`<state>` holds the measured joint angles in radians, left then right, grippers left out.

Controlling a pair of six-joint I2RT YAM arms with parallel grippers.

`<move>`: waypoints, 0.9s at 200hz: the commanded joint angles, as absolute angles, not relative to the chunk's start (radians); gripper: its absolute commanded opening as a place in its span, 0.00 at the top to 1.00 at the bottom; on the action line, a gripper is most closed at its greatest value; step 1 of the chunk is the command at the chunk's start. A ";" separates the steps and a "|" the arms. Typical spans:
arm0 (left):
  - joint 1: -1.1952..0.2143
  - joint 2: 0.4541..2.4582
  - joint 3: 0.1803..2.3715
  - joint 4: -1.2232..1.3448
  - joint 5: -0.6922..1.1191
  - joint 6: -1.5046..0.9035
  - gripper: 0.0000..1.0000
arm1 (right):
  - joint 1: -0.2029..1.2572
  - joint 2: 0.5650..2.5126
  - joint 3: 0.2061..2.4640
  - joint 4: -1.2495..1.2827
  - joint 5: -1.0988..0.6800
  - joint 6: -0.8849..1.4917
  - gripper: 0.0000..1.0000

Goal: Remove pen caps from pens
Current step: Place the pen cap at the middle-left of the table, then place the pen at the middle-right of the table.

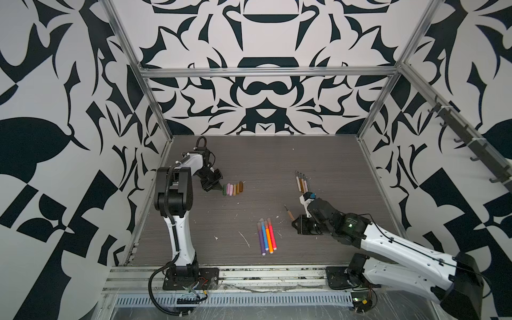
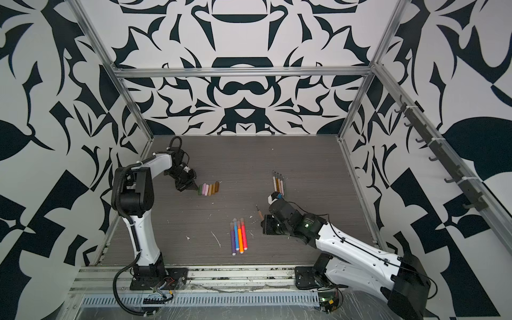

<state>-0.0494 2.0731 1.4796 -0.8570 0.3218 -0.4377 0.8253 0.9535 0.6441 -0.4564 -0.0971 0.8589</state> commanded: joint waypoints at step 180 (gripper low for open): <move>-0.005 1.539 1.307 -0.840 0.522 -0.537 0.94 | -0.023 1.572 0.938 -0.236 -0.576 0.345 1.00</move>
<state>-0.0063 1.5803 1.3281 -0.8265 0.4969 -0.5251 -0.0181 1.5791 0.9665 -0.3172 -0.5579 0.3733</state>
